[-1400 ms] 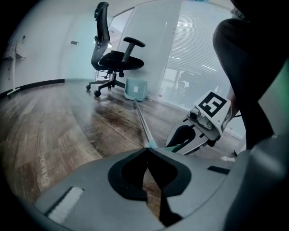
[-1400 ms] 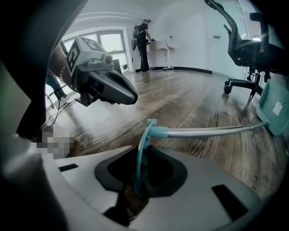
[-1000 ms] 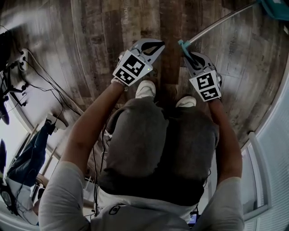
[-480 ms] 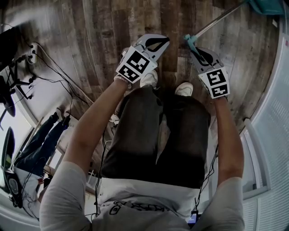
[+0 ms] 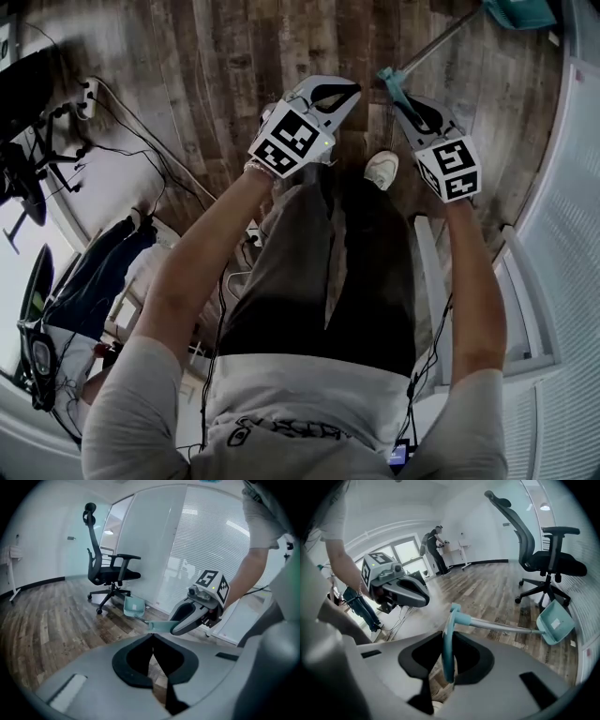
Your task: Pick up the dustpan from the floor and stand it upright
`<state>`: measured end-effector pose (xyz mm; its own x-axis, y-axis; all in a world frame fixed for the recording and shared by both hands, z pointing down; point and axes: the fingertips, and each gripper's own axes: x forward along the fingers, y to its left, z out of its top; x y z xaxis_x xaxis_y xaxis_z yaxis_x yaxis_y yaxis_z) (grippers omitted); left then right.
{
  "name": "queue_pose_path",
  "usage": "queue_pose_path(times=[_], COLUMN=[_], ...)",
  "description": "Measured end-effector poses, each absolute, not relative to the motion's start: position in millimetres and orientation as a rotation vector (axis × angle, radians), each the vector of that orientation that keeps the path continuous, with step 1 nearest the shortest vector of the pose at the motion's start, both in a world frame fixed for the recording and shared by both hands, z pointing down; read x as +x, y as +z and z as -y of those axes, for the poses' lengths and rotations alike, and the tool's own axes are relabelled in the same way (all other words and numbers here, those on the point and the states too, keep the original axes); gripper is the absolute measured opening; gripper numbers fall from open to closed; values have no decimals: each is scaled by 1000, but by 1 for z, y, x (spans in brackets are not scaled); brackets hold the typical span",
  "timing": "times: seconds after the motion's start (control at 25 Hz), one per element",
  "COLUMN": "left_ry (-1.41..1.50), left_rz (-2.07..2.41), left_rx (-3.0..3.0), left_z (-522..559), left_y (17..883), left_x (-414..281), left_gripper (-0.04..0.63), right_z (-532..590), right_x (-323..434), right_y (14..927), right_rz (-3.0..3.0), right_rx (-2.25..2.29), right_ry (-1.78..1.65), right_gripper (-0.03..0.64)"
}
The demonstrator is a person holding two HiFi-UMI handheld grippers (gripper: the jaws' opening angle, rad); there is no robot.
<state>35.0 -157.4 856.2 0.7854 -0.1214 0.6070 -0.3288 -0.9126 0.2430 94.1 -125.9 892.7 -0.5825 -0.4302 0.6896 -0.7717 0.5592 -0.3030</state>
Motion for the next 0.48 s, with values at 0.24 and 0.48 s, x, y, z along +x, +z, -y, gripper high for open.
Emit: queue_pose_path(times=[0.24,0.48], left_ry=[857,844], left_rz=[341,342], left_rx=[2617,2599], left_z=[147,148], left_y=[802,776], left_x=[33,36], left_gripper=[2,2], right_z=[120,119], right_x=[87,80], right_y=[840,817], right_rz=[2250,2271], right_rx=[968,938], right_ry=[856,894], right_gripper=[64,64])
